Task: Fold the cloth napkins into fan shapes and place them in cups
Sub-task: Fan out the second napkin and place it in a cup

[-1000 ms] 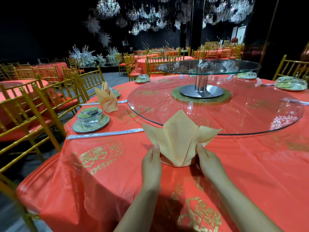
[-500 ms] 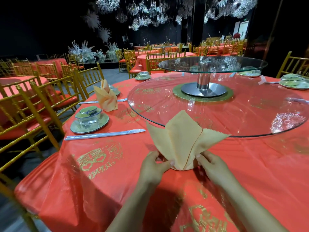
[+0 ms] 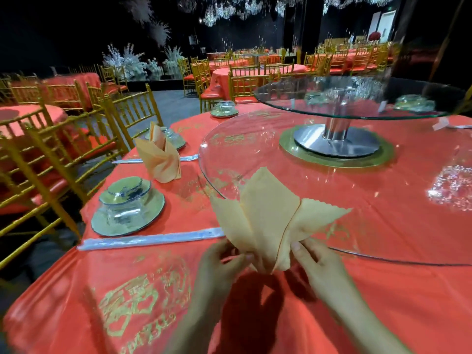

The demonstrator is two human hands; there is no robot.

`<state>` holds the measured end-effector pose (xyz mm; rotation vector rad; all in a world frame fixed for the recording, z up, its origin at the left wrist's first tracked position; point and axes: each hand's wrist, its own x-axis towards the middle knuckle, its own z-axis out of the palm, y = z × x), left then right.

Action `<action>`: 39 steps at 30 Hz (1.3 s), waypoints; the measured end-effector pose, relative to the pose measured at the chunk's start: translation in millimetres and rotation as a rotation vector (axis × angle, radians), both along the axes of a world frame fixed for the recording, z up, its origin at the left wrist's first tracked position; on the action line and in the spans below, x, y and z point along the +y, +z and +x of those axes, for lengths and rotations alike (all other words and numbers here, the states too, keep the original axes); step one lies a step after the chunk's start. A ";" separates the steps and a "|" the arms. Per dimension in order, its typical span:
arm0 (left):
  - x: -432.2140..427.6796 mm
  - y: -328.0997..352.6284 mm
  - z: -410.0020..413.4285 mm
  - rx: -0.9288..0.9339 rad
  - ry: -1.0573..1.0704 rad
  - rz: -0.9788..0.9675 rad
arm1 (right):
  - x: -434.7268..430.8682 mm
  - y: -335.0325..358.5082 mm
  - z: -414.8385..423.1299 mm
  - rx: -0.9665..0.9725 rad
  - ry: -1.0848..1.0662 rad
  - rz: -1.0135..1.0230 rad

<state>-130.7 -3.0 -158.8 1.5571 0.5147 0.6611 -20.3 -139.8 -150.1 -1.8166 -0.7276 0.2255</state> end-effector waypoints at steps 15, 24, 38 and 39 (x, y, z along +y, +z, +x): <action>48.6 73.4 -0.8 0.216 0.113 -0.253 | 62.6 71.3 -3.8 0.349 0.028 -0.059; 100.9 90.5 -37.7 0.232 0.045 -0.298 | 112.7 91.4 -42.6 0.524 -0.059 -0.069; 252.3 127.2 -153.1 0.236 -0.207 -0.212 | 253.4 115.8 -187.2 0.440 -0.320 0.088; 261.4 128.8 -155.4 0.225 -0.212 -0.215 | 261.3 117.4 -190.7 0.442 -0.326 0.113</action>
